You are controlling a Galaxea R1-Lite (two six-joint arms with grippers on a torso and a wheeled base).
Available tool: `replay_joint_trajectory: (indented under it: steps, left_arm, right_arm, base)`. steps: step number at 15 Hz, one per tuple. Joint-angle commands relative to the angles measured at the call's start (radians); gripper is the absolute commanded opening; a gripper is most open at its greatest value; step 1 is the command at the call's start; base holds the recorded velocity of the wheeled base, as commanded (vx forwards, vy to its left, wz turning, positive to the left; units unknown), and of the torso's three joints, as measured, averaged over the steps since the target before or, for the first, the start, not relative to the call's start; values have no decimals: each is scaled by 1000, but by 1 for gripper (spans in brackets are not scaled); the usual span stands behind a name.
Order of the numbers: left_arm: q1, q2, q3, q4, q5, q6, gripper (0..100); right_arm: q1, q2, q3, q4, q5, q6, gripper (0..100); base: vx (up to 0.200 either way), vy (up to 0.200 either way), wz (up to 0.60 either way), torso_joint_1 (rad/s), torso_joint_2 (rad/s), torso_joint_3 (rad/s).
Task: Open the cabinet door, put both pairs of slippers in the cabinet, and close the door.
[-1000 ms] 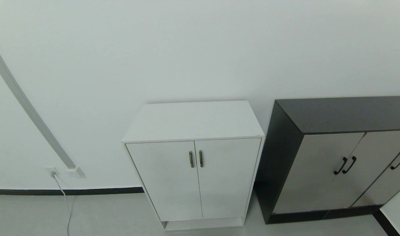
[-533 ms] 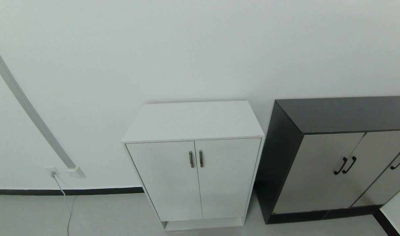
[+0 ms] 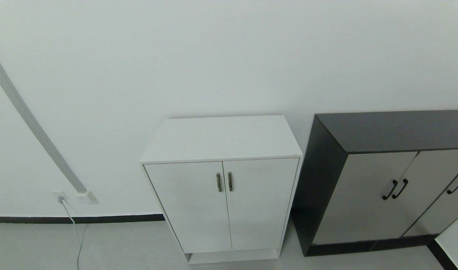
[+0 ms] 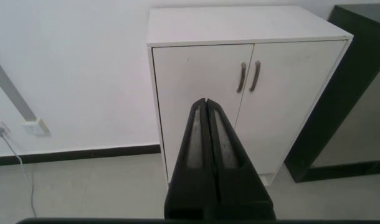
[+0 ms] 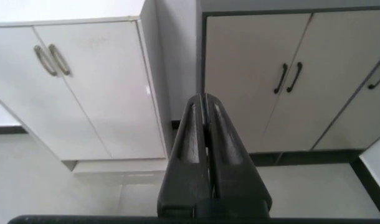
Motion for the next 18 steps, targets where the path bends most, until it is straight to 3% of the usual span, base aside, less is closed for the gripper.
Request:
replay_joint_trajectory:
  steps: [1,9,18]
  left_arm:
    - [0,1,0,0,1,0,0]
    - [0,1,0,0,-1,0,0]
    - [0,1,0,0,1,2,0]
  right_arm:
    - [-15,-19,0,0,0,0,0]
    - [-30,-67,0,-9,-72,84,0]
    - [-30,-67,0,-9,-69,81,0]
  base:
    - [0,0,0,0,0,0]
    - [0,0,0,0,0,0]
    - [0,0,0,0,0,0]
